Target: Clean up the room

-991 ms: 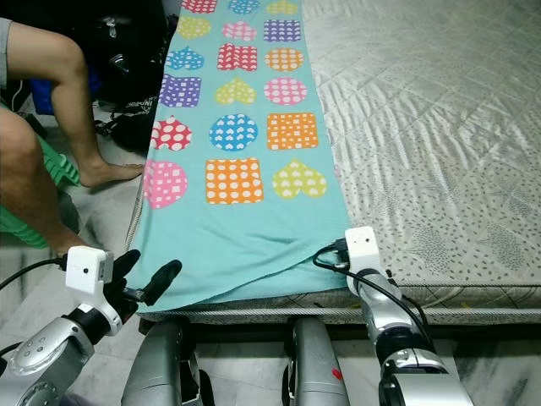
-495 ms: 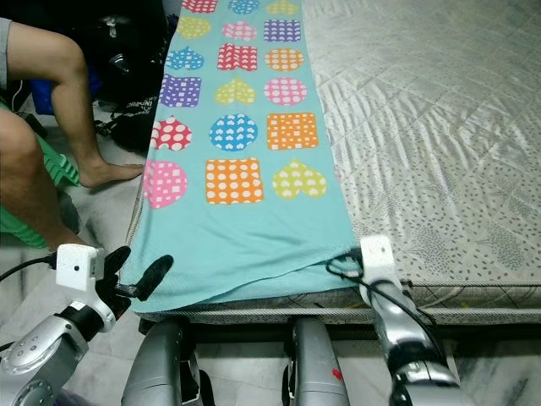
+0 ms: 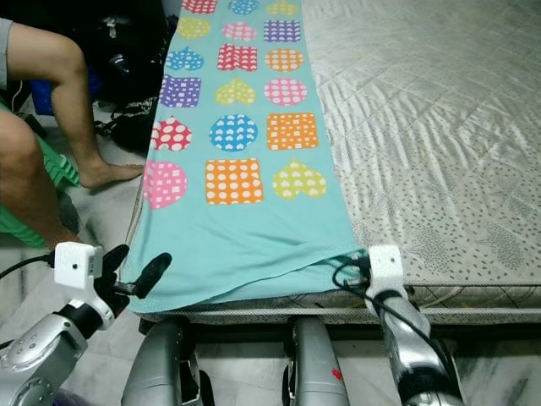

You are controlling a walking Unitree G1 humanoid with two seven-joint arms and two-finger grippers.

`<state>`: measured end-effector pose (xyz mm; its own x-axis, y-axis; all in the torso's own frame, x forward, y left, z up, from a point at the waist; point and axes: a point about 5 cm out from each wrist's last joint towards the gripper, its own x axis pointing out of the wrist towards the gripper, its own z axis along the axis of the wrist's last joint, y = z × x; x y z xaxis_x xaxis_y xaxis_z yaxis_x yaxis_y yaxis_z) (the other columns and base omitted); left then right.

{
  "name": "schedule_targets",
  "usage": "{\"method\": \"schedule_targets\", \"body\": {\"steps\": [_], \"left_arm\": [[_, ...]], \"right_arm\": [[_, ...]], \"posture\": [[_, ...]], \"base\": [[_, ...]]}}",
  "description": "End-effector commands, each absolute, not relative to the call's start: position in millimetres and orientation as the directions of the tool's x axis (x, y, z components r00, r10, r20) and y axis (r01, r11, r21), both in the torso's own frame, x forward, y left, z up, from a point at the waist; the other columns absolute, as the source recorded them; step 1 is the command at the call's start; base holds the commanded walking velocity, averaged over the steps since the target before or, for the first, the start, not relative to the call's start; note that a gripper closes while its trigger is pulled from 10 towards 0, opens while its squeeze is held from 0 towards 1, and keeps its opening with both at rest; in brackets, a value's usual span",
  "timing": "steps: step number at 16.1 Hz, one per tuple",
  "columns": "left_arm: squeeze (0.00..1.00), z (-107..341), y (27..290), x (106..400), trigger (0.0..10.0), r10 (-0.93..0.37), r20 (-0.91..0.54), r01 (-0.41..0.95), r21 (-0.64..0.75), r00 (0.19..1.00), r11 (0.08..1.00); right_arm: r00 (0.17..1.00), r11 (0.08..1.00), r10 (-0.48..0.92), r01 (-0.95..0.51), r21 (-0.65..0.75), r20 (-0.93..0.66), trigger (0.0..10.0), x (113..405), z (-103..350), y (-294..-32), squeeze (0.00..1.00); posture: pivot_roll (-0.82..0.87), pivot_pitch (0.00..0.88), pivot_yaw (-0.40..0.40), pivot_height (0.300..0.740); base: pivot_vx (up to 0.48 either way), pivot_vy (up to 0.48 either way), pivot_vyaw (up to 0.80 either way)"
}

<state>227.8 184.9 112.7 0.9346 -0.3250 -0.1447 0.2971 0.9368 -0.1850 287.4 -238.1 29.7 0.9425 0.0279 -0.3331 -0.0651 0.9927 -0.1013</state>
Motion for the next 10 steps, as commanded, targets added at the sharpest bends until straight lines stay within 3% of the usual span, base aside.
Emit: {"method": "schedule_targets", "body": {"steps": [1,7,8,9,10], "left_arm": [[0.0,109.2,189.7,224.7,10.0,-0.317,-0.164,0.288,-0.18,0.934,0.941],[0.0,108.5,189.4,226.0,10.0,-0.327,-0.169,0.296,-0.184,0.93,0.937],[0.0,108.5,188.8,227.0,10.0,-0.33,-0.17,0.299,-0.183,0.929,0.937],[0.0,108.7,188.6,227.7,10.0,-0.331,-0.17,0.3,-0.184,0.928,0.936],[0.0,109.1,188.7,228.5,10.0,-0.331,-0.17,0.301,-0.183,0.928,0.936]], "right_arm": [[0.946,0.995,0.027,-0.057,-0.083,-0.323,0.0,279.0,28.2,-243.4,0.0],[0.943,0.998,-0.009,-0.013,-0.064,-0.332,0.0,248.7,18.3,-258.1,0.0],[0.936,0.997,-0.002,-0.027,-0.077,-0.351,8.7,247.3,15.8,-256.5,0.0],[0.932,0.997,-0.001,-0.028,-0.075,-0.361,10.0,247.8,14.5,-255.1,0.0],[0.921,0.995,0.018,-0.054,-0.08,-0.389,10.0,248.7,11.5,-251.0,0.0]], "posture": [[0.09,0.175,0.018,0.587],[0.07,0.175,0.043,0.587],[0.07,0.176,0.044,0.587],[0.07,0.173,0.046,0.587],[0.07,0.173,0.046,0.587]], "base": [[0.0,0.0,0.0],[0.0,0.0,0.0],[0.0,0.0,0.0],[0.0,0.0,0.0],[0.0,0.0,0.0]]}}
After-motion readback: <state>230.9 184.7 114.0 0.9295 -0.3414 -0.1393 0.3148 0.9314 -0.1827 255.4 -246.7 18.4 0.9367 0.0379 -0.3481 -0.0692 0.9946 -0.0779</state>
